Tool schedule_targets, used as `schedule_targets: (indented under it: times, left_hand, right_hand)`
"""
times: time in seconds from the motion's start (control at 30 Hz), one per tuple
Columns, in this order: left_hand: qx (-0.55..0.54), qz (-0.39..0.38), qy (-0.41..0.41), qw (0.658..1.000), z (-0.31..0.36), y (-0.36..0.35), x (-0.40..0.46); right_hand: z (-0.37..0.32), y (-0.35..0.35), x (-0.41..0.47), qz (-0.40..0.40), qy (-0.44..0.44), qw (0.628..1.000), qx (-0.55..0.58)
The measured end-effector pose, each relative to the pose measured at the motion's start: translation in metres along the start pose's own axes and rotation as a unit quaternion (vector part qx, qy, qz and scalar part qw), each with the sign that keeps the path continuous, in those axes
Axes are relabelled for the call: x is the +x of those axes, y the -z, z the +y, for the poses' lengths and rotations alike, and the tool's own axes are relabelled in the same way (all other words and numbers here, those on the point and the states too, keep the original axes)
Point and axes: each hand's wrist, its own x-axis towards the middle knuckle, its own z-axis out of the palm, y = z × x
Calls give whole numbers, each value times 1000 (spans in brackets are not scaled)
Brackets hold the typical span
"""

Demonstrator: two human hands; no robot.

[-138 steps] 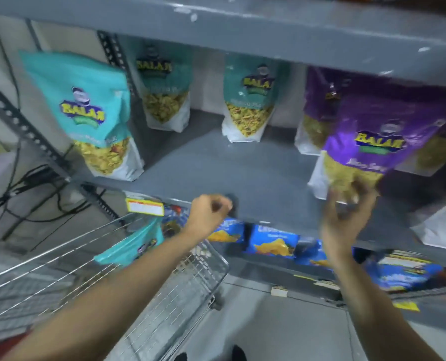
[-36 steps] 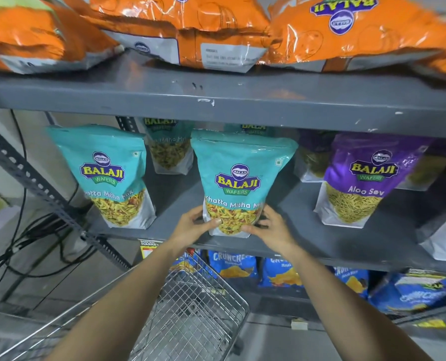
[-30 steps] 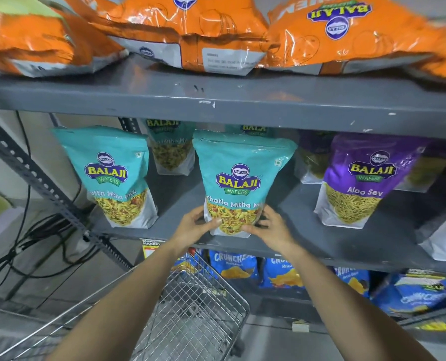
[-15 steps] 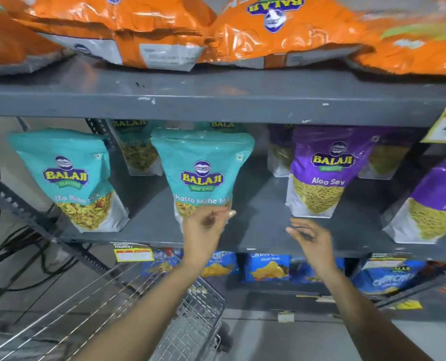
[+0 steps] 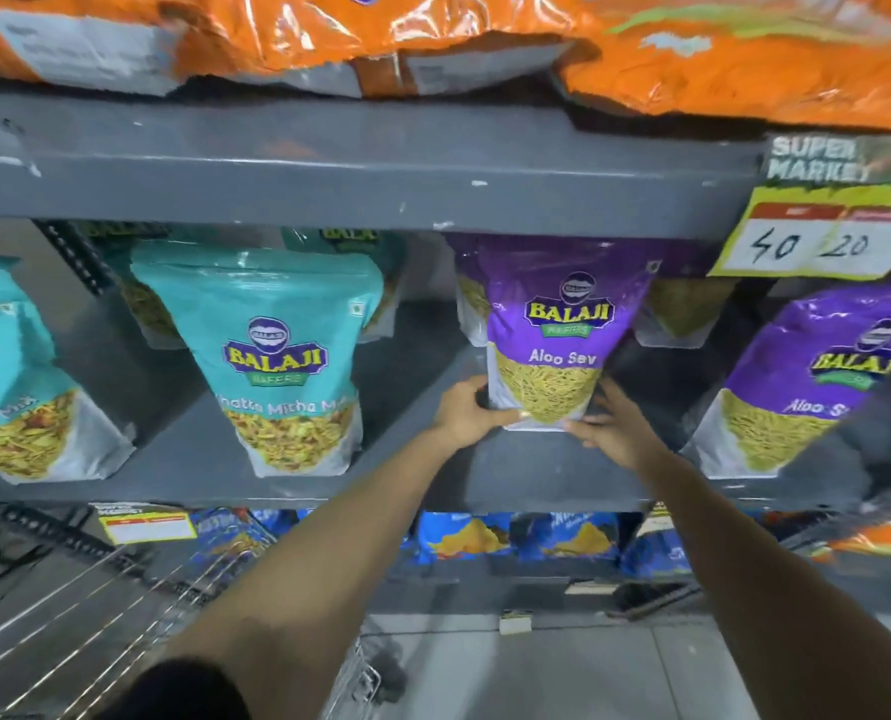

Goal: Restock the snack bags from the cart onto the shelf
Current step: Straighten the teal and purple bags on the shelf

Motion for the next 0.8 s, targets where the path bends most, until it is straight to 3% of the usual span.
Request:
schedule_targets:
  times: [0.23,0.8]
  left_hand:
    - [-42,57,1,997,-14,-15,-27]
    - [-89,56,-5,994,-17,-21,-63]
  right_hand:
    - [22,6,-15,-2,-18,999,-31]
    - [27,4,-48,-22,1,1000,-20]
